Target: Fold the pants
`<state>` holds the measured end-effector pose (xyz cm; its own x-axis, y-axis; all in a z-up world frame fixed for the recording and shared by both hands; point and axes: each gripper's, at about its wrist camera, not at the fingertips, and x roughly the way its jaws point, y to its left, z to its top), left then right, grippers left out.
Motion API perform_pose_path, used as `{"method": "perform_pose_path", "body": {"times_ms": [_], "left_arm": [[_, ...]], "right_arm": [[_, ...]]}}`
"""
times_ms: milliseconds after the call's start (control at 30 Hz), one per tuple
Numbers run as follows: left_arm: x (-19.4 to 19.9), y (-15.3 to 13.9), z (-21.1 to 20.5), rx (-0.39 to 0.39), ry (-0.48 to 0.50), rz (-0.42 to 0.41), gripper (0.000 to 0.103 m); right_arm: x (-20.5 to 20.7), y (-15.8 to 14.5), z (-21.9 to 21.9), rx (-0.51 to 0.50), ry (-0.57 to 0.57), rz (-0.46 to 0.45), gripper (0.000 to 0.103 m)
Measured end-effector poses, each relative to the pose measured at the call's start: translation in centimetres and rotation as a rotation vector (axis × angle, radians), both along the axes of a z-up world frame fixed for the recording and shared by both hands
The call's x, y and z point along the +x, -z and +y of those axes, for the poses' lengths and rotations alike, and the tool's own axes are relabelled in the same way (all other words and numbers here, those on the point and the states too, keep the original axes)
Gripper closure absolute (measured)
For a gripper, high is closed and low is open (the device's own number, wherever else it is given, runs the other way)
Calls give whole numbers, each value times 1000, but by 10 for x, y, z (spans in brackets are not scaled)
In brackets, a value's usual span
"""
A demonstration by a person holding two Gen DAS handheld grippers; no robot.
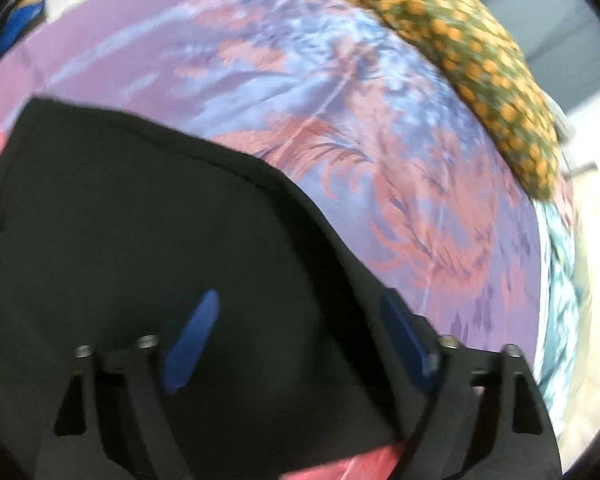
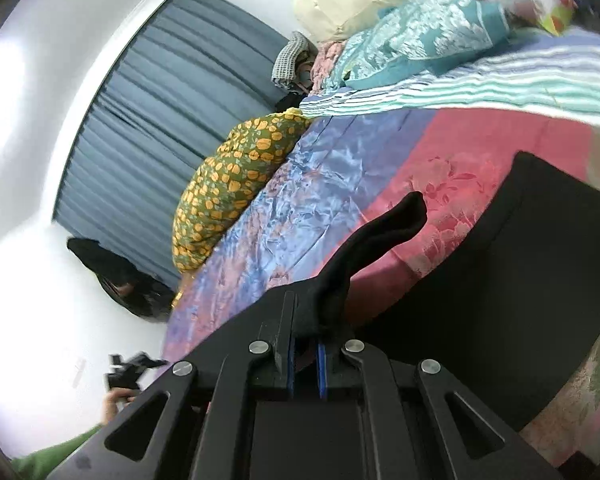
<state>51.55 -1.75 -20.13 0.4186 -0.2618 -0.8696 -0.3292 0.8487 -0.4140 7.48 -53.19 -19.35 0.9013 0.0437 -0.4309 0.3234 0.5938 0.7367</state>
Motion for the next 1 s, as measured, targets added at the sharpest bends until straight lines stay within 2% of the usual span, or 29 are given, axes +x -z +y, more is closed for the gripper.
{"method": "perform_pose_path", "body": {"times_ms": [133, 167, 200, 233, 367, 433, 500, 533, 600, 667, 733, 800, 833, 900, 1000], "left_arm": [[17, 14, -3, -56, -38, 6, 35], [20, 15, -3, -74, -39, -2, 45], [23, 16, -4, -99, -33, -8, 77], [26, 17, -6, -128, -17, -12, 99], [10, -6, -1, -133, -8, -69, 99], [-10, -35, 6, -154, 26, -127, 99], [-43, -68, 17, -159, 65, -212, 99], [-72, -86, 25, -165, 83, -273, 99], [-130, -103, 36, -162, 113, -345, 99], [-195, -94, 44, -133, 145, -344, 98], [-250, -63, 47, -90, 155, -278, 98], [-288, -20, 47, -79, 135, -172, 99], [-297, -8, 46, -76, 123, -143, 99], [-313, 7, 43, -71, 100, -124, 99], [-317, 0, 25, -48, 149, -134, 99]], "right_arm": [[-3, 0, -6, 35, 6, -31, 96], [-5, -1, -7, 37, 4, -47, 96], [-7, -2, -8, 37, 2, -59, 96], [-8, -4, -8, 34, 1, -64, 96], [-10, -3, -13, 33, 29, -48, 96], [-7, 0, -19, 40, 47, -31, 96], [-4, 1, -22, 59, 49, -21, 96], [-5, -1, -22, 63, 43, -27, 96], [-11, -14, -22, 46, 18, -50, 97], [-17, -25, -26, 11, -4, -38, 97], [-17, -32, -37, -40, -60, 42, 97], [-15, -27, -54, -95, -107, 206, 97], [-15, -21, -62, -120, -112, 281, 97], [-18, -10, -81, -94, -102, 375, 97], [-8, -5, -93, -187, -141, 540, 97]]}}
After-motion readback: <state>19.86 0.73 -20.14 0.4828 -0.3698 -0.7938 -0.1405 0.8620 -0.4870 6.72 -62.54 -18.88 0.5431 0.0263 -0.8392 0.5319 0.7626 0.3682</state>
